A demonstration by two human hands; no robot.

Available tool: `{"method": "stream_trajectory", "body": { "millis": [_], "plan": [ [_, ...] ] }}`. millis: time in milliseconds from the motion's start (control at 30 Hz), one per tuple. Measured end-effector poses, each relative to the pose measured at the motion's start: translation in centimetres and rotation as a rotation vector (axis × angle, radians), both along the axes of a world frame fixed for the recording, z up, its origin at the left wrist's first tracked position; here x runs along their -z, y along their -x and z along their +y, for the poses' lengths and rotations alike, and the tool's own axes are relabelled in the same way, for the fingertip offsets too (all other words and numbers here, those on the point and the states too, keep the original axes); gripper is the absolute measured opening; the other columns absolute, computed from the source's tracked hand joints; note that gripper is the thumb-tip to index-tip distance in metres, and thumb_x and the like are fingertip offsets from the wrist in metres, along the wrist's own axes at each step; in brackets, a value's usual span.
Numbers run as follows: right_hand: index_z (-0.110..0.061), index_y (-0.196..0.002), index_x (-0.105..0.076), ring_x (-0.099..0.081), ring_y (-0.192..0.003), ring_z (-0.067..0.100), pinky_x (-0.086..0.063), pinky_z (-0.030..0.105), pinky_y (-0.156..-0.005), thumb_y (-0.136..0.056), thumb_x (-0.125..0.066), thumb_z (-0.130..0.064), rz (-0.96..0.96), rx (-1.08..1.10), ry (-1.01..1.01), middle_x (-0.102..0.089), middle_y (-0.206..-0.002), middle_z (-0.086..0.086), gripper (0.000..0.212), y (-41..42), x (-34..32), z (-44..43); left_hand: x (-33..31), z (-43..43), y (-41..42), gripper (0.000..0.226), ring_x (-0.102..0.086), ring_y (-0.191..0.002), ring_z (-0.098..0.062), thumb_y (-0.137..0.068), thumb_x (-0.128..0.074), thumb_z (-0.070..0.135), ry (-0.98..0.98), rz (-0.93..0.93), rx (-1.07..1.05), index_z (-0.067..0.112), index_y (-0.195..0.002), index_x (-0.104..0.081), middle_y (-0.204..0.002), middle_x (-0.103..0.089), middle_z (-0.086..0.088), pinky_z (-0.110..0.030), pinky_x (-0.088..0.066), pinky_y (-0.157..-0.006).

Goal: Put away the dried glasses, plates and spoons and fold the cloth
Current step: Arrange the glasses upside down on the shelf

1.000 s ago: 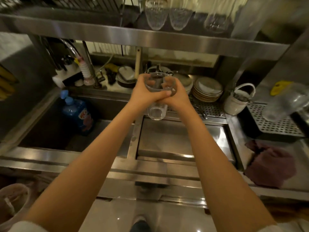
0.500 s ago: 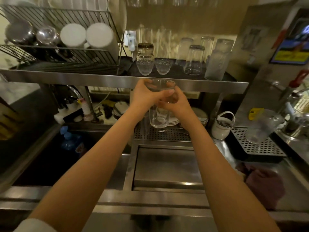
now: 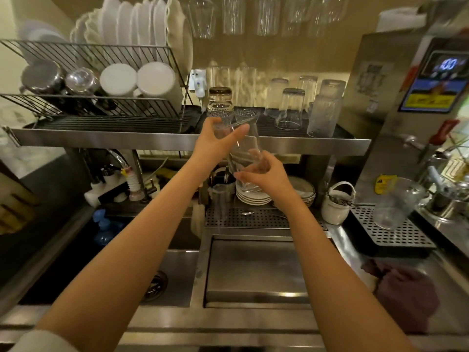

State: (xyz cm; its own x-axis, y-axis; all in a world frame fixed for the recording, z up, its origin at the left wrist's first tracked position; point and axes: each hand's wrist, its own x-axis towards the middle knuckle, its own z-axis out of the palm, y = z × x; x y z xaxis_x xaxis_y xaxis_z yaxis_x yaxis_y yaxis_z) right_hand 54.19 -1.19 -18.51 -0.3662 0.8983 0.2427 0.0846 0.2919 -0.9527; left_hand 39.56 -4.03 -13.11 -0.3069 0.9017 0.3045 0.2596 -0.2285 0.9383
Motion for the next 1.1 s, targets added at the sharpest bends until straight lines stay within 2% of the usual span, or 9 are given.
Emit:
{"method": "stream_trajectory", "body": {
  "millis": [100,200,333,433,600,800,867,933,1100],
  "plan": [
    [-0.026,-0.110,-0.054,-0.063,-0.084,0.012,-0.046,0.019,-0.072,-0.064,-0.083,-0.023,0.038,0.031,-0.020,-0.064,-0.083,0.002,0.054,-0.1,-0.5,0.1,-0.1,0.0,0.7,0.082,-0.049,-0.113,-0.016,-0.076,-0.064,0.055,-0.047,0.209,-0.024,0.018,-0.140,-0.028,-0.120,-0.049,0.003,-0.021,-0.045,-0.082],
    [-0.024,-0.112,-0.057,-0.062,-0.090,0.002,-0.049,0.013,-0.070,-0.065,-0.082,-0.024,0.077,0.066,-0.037,-0.064,-0.096,-0.016,0.053,-0.3,-1.0,0.2,-0.1,-0.2,1.3,0.079,-0.037,-0.128,-0.024,-0.082,-0.061,0.048,-0.132,0.509,-0.113,0.021,-0.145,-0.024,-0.140,-0.038,-0.008,-0.038,-0.036,-0.104],
    [-0.019,-0.124,-0.056,-0.060,-0.107,0.015,-0.050,0.032,-0.094,-0.060,-0.085,-0.029,0.016,0.112,-0.072,-0.063,-0.117,-0.001,0.071,-0.5,-1.8,0.7,-1.0,-0.6,1.7,0.061,-0.026,-0.135,-0.027,-0.088,-0.058,0.034,-0.241,0.932,-0.187,0.028,-0.142,-0.033,-0.146,-0.035,-0.006,-0.041,-0.022,-0.109],
    [-0.020,-0.125,-0.056,-0.060,-0.107,0.010,-0.048,0.033,-0.097,-0.058,-0.086,-0.030,0.028,0.135,-0.085,-0.063,-0.117,-0.005,0.075,-0.5,-2.2,0.8,-1.3,-0.7,1.5,0.051,-0.019,-0.140,-0.024,-0.084,-0.059,0.019,-0.277,1.095,-0.078,0.029,-0.133,-0.049,-0.150,-0.031,-0.001,-0.041,-0.013,-0.112],
    [-0.027,-0.123,-0.057,-0.061,-0.102,0.010,-0.050,0.028,-0.092,-0.057,-0.086,-0.035,0.035,0.180,-0.127,-0.059,-0.111,-0.017,0.073,0.0,-3.5,0.6,-1.2,-0.6,1.8,0.063,-0.009,-0.144,-0.024,-0.075,-0.062,0.021,-0.316,1.294,-0.146,0.027,-0.135,-0.043,-0.152,-0.028,0.000,-0.045,0.004,-0.116],
    [-0.043,-0.093,-0.056,-0.060,-0.081,0.006,-0.051,0.022,-0.075,-0.055,-0.086,-0.038,0.045,0.247,-0.267,-0.061,-0.090,-0.019,0.048,1.7,-5.5,0.1,-0.9,0.5,2.2,0.072,-0.035,-0.133,-0.022,-0.070,-0.070,0.035,-0.355,1.239,-0.218,0.018,-0.135,-0.042,-0.137,-0.046,-0.002,-0.042,-0.007,-0.115],
    [-0.039,-0.098,-0.055,-0.061,-0.086,0.008,-0.053,0.027,-0.079,-0.056,-0.085,-0.038,0.106,0.269,-0.275,-0.061,-0.096,-0.016,0.051,2.1,-6.2,0.2,-1.2,0.8,2.6,0.075,-0.046,-0.121,-0.022,-0.066,-0.073,0.045,-0.353,1.155,-0.210,0.018,-0.131,-0.046,-0.128,-0.053,-0.001,-0.037,-0.024,-0.108],
    [-0.033,-0.104,-0.055,-0.061,-0.096,0.012,-0.053,0.031,-0.085,-0.057,-0.085,-0.035,0.183,0.274,-0.281,-0.060,-0.104,-0.012,0.056,2.5,-6.9,0.3,-1.5,0.8,2.6,0.074,-0.054,-0.105,-0.018,-0.064,-0.072,0.053,-0.325,1.016,-0.183,0.018,-0.125,-0.050,-0.118,-0.058,0.001,-0.031,-0.039,-0.088],
    [-0.028,-0.119,-0.047,-0.062,-0.081,-0.006,-0.052,0.013,-0.070,-0.061,-0.084,-0.034,0.326,0.275,-0.254,-0.059,-0.104,-0.010,0.069,3.7,-8.0,1.1,-2.3,1.4,2.1,0.062,-0.056,-0.080,-0.014,-0.063,-0.069,0.062,-0.347,0.877,-0.235,0.016,-0.103,-0.058,-0.094,-0.062,0.003,-0.029,-0.044,-0.067]
  ]
}}
